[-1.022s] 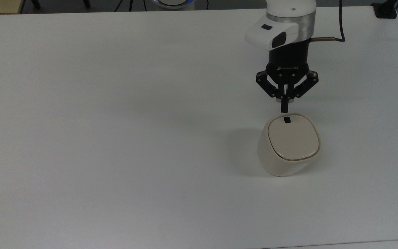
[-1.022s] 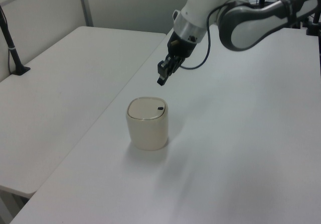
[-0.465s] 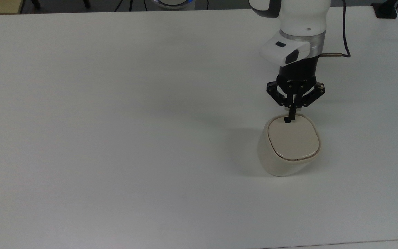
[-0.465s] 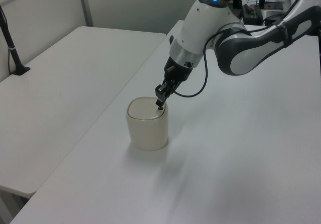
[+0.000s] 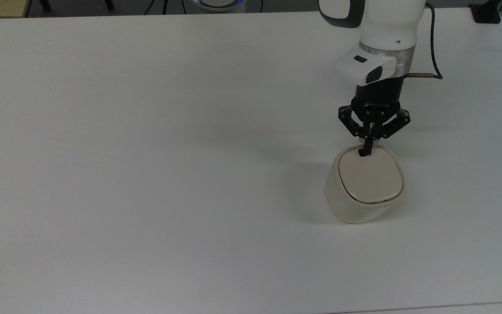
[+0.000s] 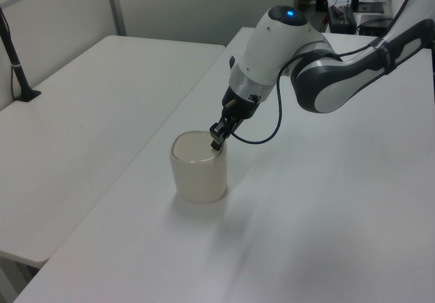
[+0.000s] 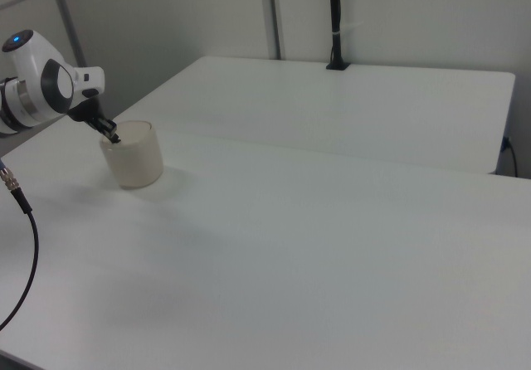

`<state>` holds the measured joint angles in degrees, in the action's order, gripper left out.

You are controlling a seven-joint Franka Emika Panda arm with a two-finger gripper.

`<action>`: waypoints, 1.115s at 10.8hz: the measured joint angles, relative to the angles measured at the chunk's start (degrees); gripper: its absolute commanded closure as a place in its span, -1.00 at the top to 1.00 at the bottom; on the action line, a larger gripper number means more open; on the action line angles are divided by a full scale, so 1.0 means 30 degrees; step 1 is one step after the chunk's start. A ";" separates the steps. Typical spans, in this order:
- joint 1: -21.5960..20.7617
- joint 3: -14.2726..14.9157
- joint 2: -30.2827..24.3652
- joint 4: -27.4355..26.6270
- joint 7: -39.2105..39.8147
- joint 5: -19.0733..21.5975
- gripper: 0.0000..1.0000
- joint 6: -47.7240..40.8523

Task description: Open the trash bin

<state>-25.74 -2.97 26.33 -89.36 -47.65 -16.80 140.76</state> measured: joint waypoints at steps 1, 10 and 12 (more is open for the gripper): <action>0.0025 0.0002 -0.0045 0.0091 -0.0022 0.0000 -1.00 0.0001; 0.2705 0.0146 -0.6429 0.0388 0.3302 0.4754 -0.99 -1.0842; 0.4223 0.0177 -0.7957 -0.0130 0.4686 0.5829 -0.94 -1.2961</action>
<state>-13.08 -2.44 2.45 -89.75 -33.59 0.69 101.88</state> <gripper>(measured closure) 0.991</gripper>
